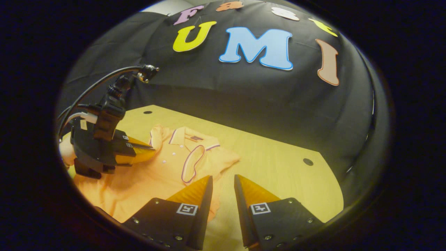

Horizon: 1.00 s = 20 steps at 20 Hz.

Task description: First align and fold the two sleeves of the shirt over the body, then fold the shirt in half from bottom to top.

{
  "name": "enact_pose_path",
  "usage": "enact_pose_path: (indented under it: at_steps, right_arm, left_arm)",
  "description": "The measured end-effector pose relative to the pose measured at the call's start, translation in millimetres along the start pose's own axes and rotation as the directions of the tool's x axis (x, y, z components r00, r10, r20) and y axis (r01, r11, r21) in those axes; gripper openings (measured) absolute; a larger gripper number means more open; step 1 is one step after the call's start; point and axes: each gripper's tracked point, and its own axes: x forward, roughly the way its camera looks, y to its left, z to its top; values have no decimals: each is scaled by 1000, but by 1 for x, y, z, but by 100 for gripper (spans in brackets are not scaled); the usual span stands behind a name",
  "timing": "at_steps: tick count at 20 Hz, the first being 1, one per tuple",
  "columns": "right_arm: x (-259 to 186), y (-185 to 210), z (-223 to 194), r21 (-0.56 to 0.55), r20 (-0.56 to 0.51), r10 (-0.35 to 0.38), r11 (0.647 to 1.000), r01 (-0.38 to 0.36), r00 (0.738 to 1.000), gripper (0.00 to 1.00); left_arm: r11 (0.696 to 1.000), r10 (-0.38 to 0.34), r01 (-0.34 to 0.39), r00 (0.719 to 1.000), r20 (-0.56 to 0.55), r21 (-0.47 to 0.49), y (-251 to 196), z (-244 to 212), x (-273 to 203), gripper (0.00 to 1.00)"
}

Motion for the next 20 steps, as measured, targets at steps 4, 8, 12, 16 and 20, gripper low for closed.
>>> enact_pose_path:
  at_steps: [4,8,12,16,20]
  right_arm:
    - [-1,4,0,-1,2,6,1000,-6,1000,41]
    - [-3,5,1,-2,4,10,1000,-10,1000,41]
    - [-7,5,0,-4,-2,9,1000,-10,1000,41]
    - [-18,13,-6,4,-24,32,999,-32,999,41]
    - [-36,23,-19,28,-62,62,998,-60,996,41]
  left_arm:
    - [1000,-12,12,1000,-16,3,-4,-4,-2,23]
    - [1000,-28,27,999,-22,-4,-8,-6,-3,55]
    - [1000,-26,26,1000,-10,-8,-8,-4,-12,58]
    - [999,-14,14,1000,9,-31,-3,-4,-34,88]
    - [998,7,-5,1000,23,-69,5,-15,-71,96]
